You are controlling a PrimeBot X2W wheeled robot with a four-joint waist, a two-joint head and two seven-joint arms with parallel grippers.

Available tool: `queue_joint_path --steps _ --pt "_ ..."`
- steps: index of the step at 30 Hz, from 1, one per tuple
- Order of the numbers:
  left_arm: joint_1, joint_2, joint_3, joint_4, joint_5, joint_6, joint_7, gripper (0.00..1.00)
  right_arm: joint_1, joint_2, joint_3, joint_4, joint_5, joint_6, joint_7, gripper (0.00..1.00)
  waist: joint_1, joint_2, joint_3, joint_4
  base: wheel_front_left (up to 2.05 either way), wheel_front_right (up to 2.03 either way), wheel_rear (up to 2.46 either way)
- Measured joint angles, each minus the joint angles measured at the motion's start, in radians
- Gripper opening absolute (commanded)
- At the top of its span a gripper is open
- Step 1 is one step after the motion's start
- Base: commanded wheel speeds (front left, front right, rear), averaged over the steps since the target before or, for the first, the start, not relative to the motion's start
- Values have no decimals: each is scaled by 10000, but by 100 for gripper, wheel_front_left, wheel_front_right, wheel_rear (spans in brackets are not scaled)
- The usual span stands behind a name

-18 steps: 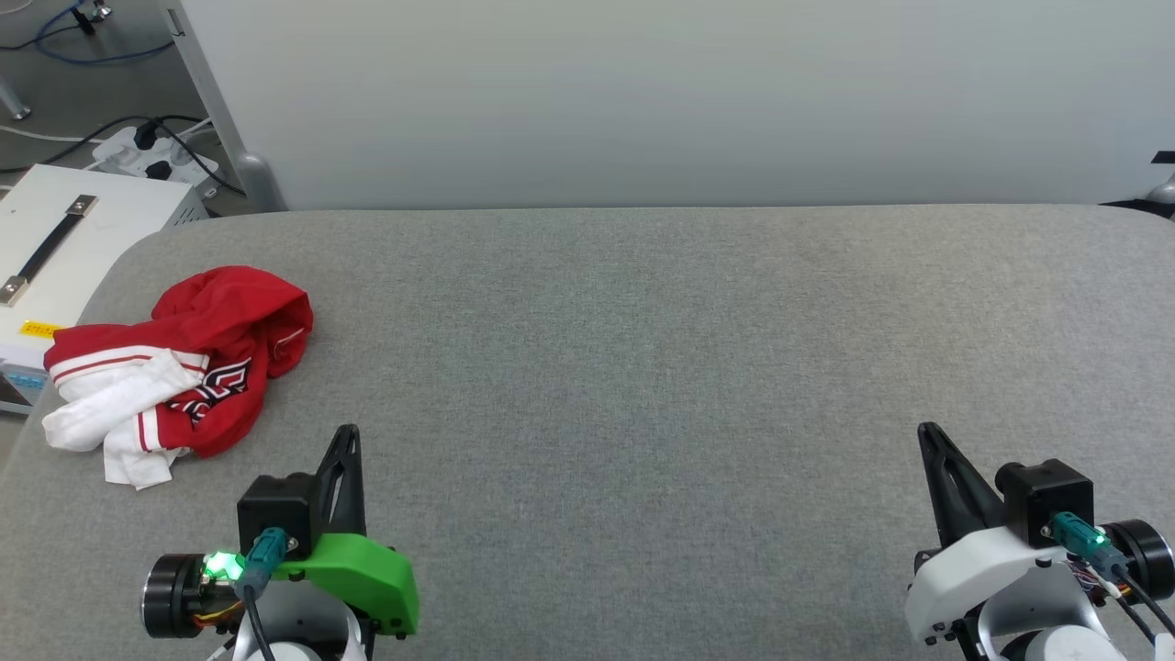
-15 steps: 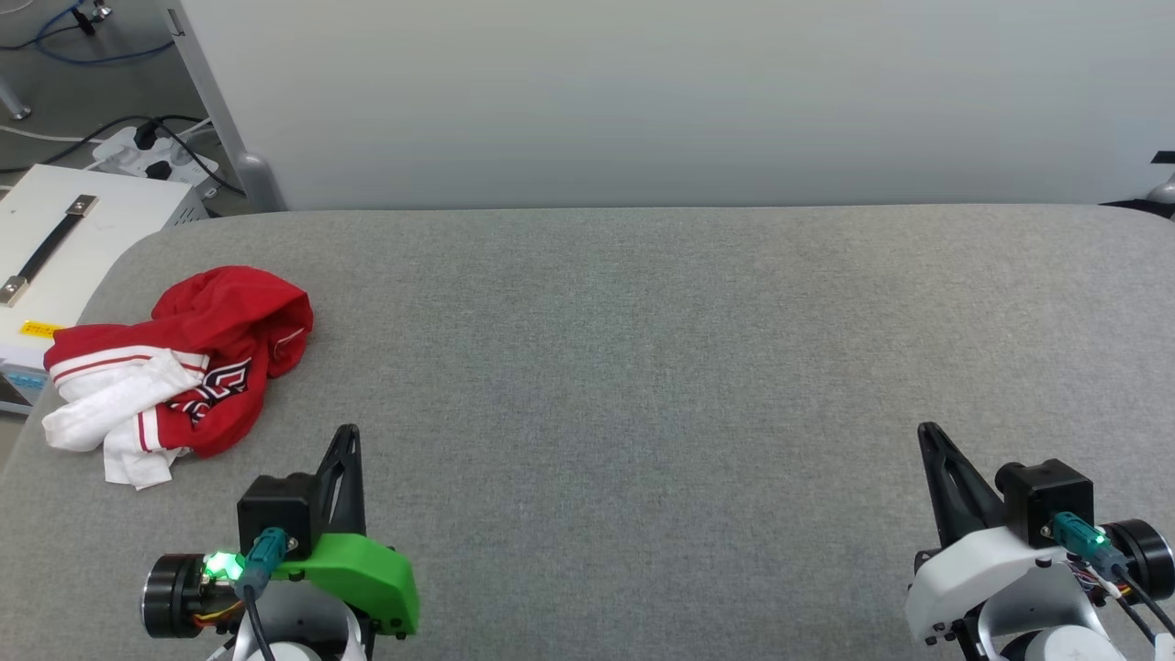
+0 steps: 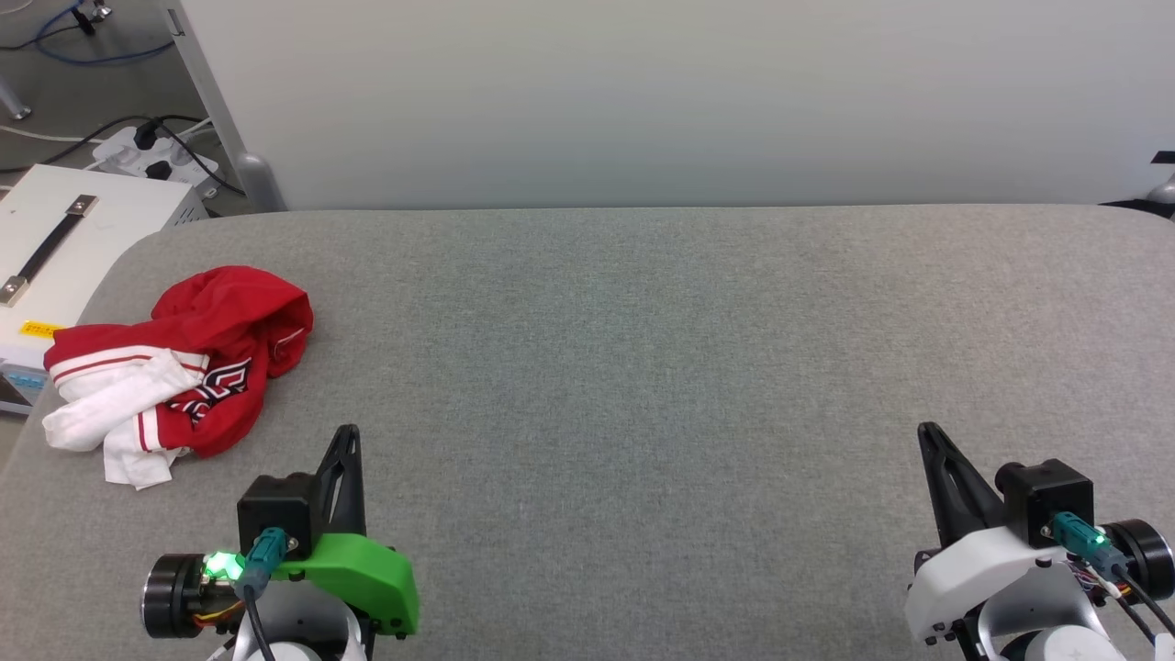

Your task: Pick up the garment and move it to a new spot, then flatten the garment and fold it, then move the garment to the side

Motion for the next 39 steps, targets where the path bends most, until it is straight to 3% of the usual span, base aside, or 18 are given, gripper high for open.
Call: queue_joint_path --steps 25,26,27,28,29,39 --pt "0 0 0 0 0 -2 -2 0 0 0 2 0 0 0 0 0 0 0 0 0 0 0 0" --pt "3 2 2 0 -4 -2 0 100 2 0 2 2 4 0 -2 100 0 0 0 0 0 0 0" --pt "10 2 2 4 -4 -2 0 100 5 0 0 6 4 0 -2 100 0 0 0 0 0 0 0" --pt "11 2 2 4 -4 -2 0 0 5 2 0 6 6 0 -2 0 0 0 0 -1 0 0 0" --pt "11 2 0 4 -4 -2 0 100 5 2 -2 6 6 0 -2 100 0 0 1 0 0 0 0" --pt "12 4 -4 -6 -6 88 -107 100 5 4 -31 -8 128 0 -115 100 0 0 13 1 0 0 0"
